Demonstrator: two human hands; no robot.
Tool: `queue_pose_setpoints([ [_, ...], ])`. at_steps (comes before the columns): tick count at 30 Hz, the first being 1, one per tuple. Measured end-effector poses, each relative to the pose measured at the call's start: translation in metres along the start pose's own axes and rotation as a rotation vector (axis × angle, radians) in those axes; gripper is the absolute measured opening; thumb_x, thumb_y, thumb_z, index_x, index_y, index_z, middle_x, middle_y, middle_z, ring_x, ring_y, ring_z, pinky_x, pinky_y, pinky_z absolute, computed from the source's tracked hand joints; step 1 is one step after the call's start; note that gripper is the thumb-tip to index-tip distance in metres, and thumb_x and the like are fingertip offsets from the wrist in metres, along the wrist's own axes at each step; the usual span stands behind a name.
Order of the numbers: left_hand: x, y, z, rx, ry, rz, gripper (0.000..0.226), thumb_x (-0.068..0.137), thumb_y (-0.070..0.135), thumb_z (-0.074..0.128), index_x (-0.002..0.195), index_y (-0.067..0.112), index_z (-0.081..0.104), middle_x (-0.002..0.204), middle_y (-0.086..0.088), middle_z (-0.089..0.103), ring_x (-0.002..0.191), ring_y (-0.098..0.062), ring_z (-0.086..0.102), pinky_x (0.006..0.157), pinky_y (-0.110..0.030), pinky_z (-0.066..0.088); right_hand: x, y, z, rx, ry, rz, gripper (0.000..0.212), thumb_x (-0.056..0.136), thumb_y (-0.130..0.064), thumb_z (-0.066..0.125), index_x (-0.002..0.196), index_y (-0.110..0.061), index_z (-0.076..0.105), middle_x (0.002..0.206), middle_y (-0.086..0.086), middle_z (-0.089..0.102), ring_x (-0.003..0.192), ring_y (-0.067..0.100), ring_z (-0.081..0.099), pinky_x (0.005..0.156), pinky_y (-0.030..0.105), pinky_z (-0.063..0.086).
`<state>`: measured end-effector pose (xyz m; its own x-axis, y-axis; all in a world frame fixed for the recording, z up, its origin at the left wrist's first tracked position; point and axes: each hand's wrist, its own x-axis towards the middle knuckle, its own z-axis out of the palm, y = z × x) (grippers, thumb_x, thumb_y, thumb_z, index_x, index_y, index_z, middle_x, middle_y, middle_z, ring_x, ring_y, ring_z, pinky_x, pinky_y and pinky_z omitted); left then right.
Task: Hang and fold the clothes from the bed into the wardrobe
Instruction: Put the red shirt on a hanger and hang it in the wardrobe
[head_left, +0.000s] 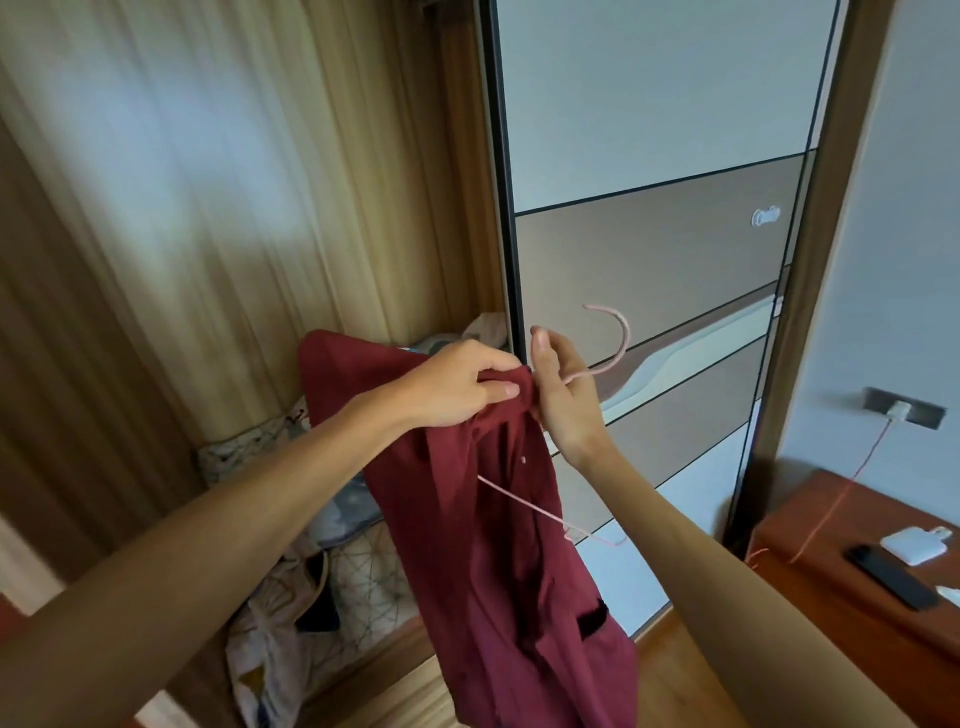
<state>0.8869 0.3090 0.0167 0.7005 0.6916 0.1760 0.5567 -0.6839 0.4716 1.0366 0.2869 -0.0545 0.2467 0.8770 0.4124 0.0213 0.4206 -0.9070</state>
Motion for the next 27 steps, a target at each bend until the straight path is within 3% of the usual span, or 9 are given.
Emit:
queue_pose_setpoints([
  [5, 0.004, -0.019, -0.008, 0.091, 0.13, -0.056, 0.012, 0.095, 0.026, 0.058, 0.092, 0.02, 0.068, 0.089, 0.0, 0.072, 0.095, -0.021, 0.067, 0.095, -0.047, 0.05, -0.002, 0.022, -0.017, -0.243, 0.072, -0.026, 0.061, 0.078, -0.065, 0.067, 0.124, -0.03, 0.048, 0.089, 0.001, 0.064, 0.085, 0.014, 0.062, 0.078, 0.026, 0.051],
  [7, 0.003, -0.022, -0.011, 0.102, 0.184, -0.064, 0.012, 0.097, 0.022, 0.058, 0.093, 0.016, 0.068, 0.092, -0.002, 0.073, 0.097, -0.023, 0.066, 0.096, -0.041, 0.049, -0.019, 0.044, -0.033, -0.472, 0.197, -0.279, 0.043, 0.08, -0.045, 0.071, 0.11, -0.02, 0.053, 0.093, -0.002, 0.056, 0.085, 0.013, 0.054, 0.073, 0.021, 0.044],
  [9, 0.002, -0.022, -0.014, 0.097, 0.232, -0.055, 0.013, 0.099, 0.017, 0.058, 0.092, 0.018, 0.068, 0.088, 0.001, 0.072, 0.093, -0.016, 0.066, 0.087, -0.028, 0.046, -0.043, 0.073, -0.043, -0.609, 0.119, -0.446, 0.02, 0.08, -0.031, 0.067, 0.089, -0.019, 0.053, 0.081, -0.006, 0.052, 0.075, 0.011, 0.047, 0.068, 0.024, 0.04],
  [13, -0.001, -0.012, -0.025, 0.056, 0.249, -0.016, 0.024, 0.099, 0.013, 0.058, 0.087, 0.032, 0.068, 0.08, 0.021, 0.069, 0.08, 0.009, 0.06, 0.076, -0.011, 0.04, -0.079, 0.135, -0.035, -0.933, -0.248, -0.1, 0.028, 0.078, -0.04, 0.064, 0.098, -0.022, 0.056, 0.097, -0.006, 0.055, 0.089, 0.017, 0.055, 0.073, 0.031, 0.048],
  [16, -0.008, -0.008, -0.036, 0.047, 0.238, 0.031, 0.017, 0.098, 0.013, 0.059, 0.092, 0.023, 0.071, 0.088, 0.013, 0.073, 0.09, 0.001, 0.065, 0.085, -0.019, 0.045, -0.075, 0.151, -0.023, -0.85, -0.154, 0.2, 0.06, 0.074, -0.038, 0.074, 0.121, -0.016, 0.044, 0.116, 0.0, 0.046, 0.103, 0.025, 0.05, 0.083, 0.037, 0.047],
  [18, -0.014, -0.011, -0.046, 0.049, 0.251, 0.045, 0.014, 0.098, 0.013, 0.059, 0.098, 0.018, 0.073, 0.094, 0.008, 0.074, 0.097, -0.008, 0.068, 0.091, -0.026, 0.047, -0.064, 0.152, -0.018, -0.784, -0.122, 0.226, 0.058, 0.079, -0.03, 0.07, 0.128, -0.015, 0.042, 0.118, 0.003, 0.051, 0.105, 0.027, 0.053, 0.087, 0.042, 0.049],
  [21, -0.027, -0.019, -0.06, 0.021, 0.285, 0.034, 0.022, 0.097, 0.01, 0.061, 0.096, 0.028, 0.074, 0.092, 0.017, 0.074, 0.095, 0.0, 0.067, 0.088, -0.019, 0.047, -0.047, 0.149, -0.014, -0.775, -0.118, 0.191, 0.009, 0.093, -0.022, 0.056, 0.096, -0.014, 0.057, 0.093, 0.005, 0.065, 0.088, 0.032, 0.062, 0.07, 0.037, 0.047],
  [24, -0.047, -0.031, -0.074, 0.007, 0.317, -0.007, 0.033, 0.095, 0.006, 0.063, 0.091, 0.038, 0.071, 0.089, 0.025, 0.073, 0.089, 0.008, 0.066, 0.084, -0.012, 0.045, -0.024, 0.139, -0.028, -0.794, -0.092, 0.151, 0.018, 0.097, -0.026, 0.057, 0.097, -0.014, 0.069, 0.093, 0.008, 0.071, 0.09, 0.031, 0.065, 0.068, 0.031, 0.04],
  [27, -0.065, -0.051, -0.085, 0.0, 0.333, -0.066, 0.023, 0.094, 0.008, 0.065, 0.093, 0.028, 0.077, 0.095, 0.011, 0.077, 0.095, -0.007, 0.071, 0.093, -0.031, 0.053, 0.006, 0.117, -0.048, -0.792, -0.037, 0.149, 0.017, 0.093, -0.02, 0.062, 0.105, -0.011, 0.071, 0.094, 0.013, 0.073, 0.095, 0.035, 0.066, 0.073, 0.032, 0.044],
])
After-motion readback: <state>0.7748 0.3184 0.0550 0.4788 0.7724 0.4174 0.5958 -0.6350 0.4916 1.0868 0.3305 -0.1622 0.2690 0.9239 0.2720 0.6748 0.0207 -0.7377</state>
